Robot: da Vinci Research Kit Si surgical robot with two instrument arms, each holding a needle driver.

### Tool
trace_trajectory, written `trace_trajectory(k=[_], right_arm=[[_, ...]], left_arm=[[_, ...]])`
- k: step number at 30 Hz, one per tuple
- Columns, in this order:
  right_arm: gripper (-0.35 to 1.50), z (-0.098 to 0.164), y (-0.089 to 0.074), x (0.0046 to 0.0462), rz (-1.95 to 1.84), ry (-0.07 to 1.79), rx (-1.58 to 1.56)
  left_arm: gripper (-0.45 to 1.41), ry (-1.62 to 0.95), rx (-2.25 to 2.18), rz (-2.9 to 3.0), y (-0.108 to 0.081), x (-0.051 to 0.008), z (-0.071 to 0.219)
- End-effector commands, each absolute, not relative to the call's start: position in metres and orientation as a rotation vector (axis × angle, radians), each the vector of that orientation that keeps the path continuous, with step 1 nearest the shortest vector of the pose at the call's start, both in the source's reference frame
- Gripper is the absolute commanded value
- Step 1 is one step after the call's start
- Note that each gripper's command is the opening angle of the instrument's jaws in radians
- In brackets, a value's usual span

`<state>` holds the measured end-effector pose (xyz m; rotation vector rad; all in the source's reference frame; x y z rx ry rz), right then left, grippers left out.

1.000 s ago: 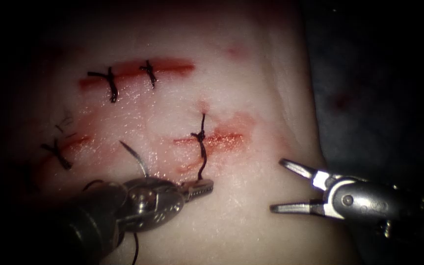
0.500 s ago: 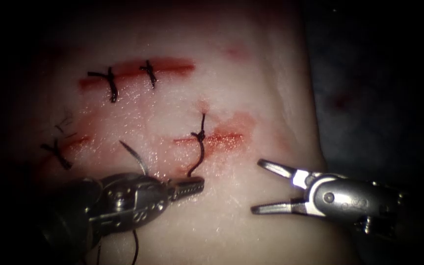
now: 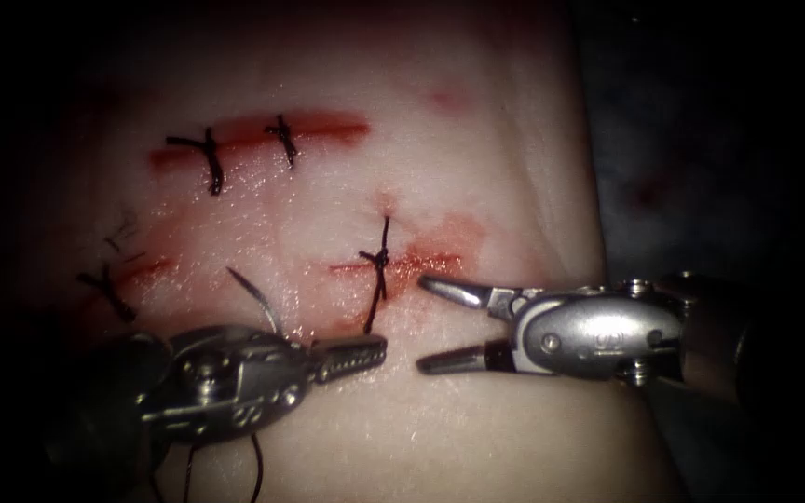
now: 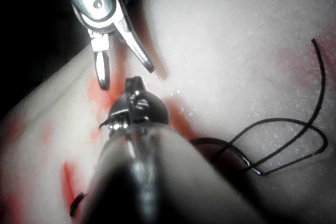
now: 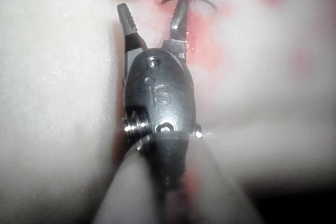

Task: Wound Closure
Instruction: Pull tail end of suture taut, then clip tail with scissors built into right end-effector

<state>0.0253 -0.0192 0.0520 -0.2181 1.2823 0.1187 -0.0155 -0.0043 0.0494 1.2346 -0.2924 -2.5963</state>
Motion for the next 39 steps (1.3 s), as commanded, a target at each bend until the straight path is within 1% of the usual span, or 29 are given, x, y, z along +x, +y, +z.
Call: trace_trajectory(k=[1, 10, 16, 31, 39], right_arm=[[1.33, 0.0528, -0.0186, 0.0272, 0.094, 1.289, -0.235], [1.33, 0.0529, -0.0179, 0.0302, 0.057, 1.317, -0.311], [1.3, 0.0529, -0.0176, 0.0308, 0.045, 1.311, -0.332], [1.3, 0.0532, -0.0168, 0.033, 0.04, 1.313, -0.362], [1.3, 0.0533, -0.0167, 0.0333, 0.042, 1.313, -0.363]], left_arm=[[-0.45, -0.294, 1.235, -2.595, -0.004, -0.016, 0.05], [-0.45, -0.292, 1.235, -2.596, -0.004, -0.016, 0.0497], [-0.45, -0.291, 1.238, -2.596, -0.0041, -0.0162, 0.0495], [-0.45, -0.288, 1.259, -2.587, -0.0043, -0.0171, 0.0492], [-0.45, -0.289, 1.259, -2.586, -0.0043, -0.0171, 0.0492]])
